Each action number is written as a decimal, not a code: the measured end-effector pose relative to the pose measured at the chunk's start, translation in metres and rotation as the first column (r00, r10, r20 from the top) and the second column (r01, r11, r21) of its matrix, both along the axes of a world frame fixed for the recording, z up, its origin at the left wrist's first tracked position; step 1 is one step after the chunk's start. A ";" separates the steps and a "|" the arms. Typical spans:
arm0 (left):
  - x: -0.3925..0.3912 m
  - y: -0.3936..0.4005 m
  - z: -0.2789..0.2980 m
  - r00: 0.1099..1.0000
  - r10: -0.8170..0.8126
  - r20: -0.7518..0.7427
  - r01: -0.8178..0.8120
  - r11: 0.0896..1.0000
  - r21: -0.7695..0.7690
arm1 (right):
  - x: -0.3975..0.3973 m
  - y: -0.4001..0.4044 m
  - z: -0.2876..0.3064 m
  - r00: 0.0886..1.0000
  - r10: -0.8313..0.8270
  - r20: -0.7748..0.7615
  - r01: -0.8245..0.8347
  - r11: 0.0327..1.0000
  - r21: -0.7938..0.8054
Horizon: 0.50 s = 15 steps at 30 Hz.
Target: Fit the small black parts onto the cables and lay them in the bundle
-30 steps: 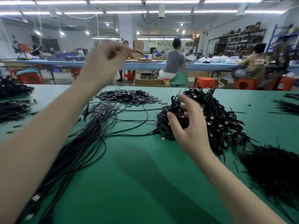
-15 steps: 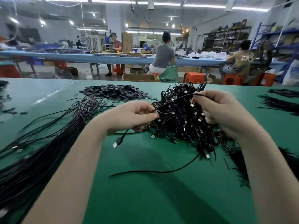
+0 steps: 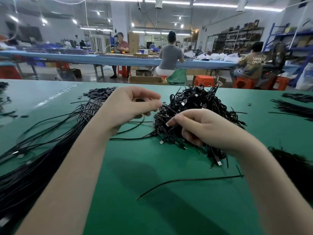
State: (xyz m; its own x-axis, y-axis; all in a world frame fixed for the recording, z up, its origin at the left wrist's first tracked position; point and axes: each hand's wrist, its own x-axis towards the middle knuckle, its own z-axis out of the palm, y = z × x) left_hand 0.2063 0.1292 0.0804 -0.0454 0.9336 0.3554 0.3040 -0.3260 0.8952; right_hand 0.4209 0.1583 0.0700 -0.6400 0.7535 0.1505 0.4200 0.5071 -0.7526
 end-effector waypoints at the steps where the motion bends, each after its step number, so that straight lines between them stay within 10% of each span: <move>1: 0.003 0.000 0.001 0.989 -0.022 0.146 0.027 0.999 -0.035 | -0.009 -0.002 -0.003 0.993 -0.020 -0.119 0.014 0.999 -0.049; 5: 0.011 0.000 0.000 0.798 -0.190 0.572 0.257 0.966 -0.038 | -0.034 -0.012 -0.011 0.905 -0.055 -0.421 -0.038 0.977 -0.208; 12: 0.013 0.003 -0.002 0.889 -0.278 0.363 0.302 0.953 -0.010 | -0.039 -0.013 -0.019 0.923 0.082 -0.376 -0.159 0.971 -0.176; 15: 0.011 0.000 0.006 0.723 -0.331 0.606 0.333 0.936 0.114 | -0.038 -0.007 -0.027 0.883 0.136 -0.449 -0.307 0.891 -0.333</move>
